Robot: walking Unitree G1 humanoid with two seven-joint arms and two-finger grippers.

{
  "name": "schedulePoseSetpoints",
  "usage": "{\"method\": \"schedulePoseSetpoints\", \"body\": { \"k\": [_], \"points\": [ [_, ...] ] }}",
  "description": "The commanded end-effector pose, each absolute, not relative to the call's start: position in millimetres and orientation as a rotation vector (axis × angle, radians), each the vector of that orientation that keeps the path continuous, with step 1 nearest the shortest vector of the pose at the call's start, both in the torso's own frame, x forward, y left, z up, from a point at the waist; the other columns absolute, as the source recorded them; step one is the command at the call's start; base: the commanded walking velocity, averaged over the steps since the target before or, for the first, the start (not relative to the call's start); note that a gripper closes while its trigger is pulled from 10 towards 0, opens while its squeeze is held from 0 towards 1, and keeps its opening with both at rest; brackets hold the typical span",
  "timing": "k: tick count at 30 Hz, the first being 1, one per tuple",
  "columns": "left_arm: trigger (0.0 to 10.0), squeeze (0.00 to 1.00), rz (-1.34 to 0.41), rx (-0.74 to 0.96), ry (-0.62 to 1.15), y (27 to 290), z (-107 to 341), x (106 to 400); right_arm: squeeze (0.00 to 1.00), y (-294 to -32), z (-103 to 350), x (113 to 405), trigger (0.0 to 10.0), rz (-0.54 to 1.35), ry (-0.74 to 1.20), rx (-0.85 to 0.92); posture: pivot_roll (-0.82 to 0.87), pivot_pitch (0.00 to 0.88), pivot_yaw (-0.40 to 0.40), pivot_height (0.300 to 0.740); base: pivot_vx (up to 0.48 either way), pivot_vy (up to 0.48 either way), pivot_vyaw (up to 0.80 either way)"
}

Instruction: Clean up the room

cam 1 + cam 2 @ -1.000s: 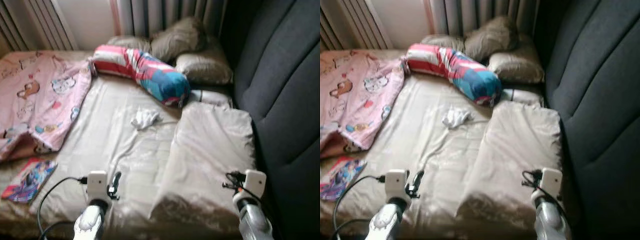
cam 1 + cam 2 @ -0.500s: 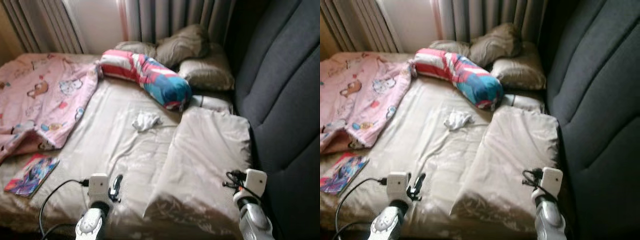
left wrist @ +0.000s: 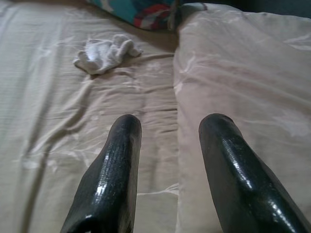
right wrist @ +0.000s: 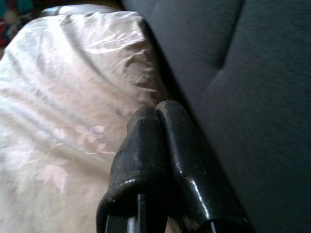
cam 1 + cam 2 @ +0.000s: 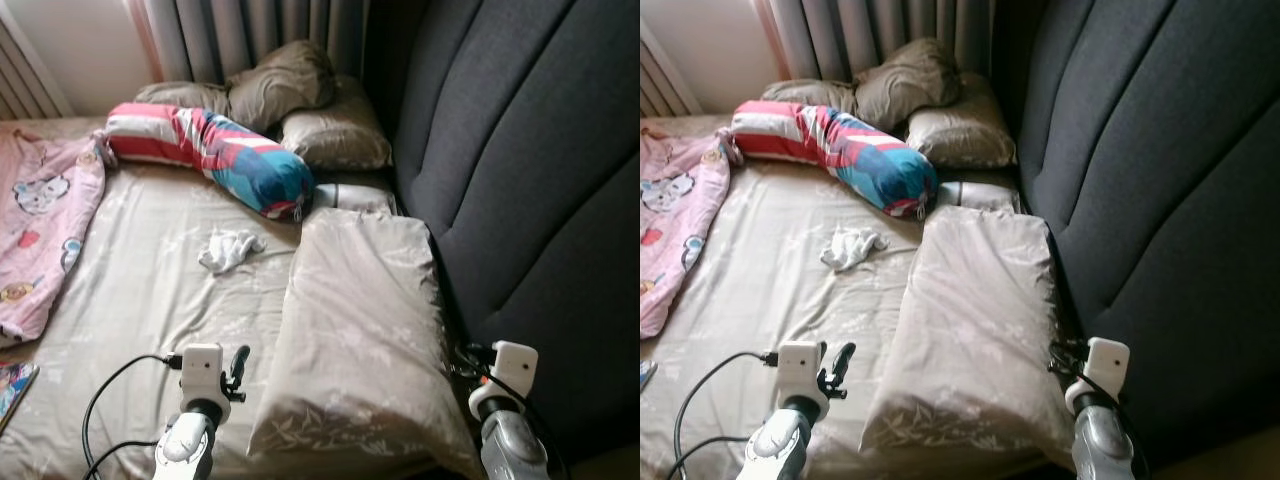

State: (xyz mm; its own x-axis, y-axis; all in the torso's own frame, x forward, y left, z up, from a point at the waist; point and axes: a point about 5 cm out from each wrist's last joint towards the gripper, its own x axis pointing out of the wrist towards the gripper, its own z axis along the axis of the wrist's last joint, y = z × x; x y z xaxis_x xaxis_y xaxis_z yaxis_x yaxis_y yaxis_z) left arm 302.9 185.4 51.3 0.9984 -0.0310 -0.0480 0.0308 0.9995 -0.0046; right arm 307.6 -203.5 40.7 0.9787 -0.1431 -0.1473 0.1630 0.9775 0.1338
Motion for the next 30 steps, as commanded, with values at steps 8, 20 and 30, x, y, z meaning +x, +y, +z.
{"method": "schedulePoseSetpoints", "body": {
  "k": [8, 20, 30],
  "points": [
    [10.0, 0.0, -0.017, -0.008, 0.079, 188.7, 43.2, 296.6, 0.0, -205.1, 35.2, 303.3, 10.0, -0.164, 0.158, 0.148, -0.03, 0.203, -0.017, 0.74, 0.0, 0.0, 0.0],
    [10.0, 0.0, -0.014, -0.005, 0.087, 189.1, 42.2, 296.2, 0.0, -204.9, 34.5, 303.0, 10.0, -0.167, 0.163, 0.146, -0.03, 0.206, -0.016, 0.74, 0.0, 0.0, 0.0],
    [10.0, 0.0, -0.016, -0.005, 0.086, 188.9, 42.2, 296.2, 0.0, -204.0, 34.2, 303.3, 10.0, -0.168, 0.166, 0.152, -0.03, 0.207, -0.016, 0.74, 0.207, 0.0, 0.0]
  ]
}}
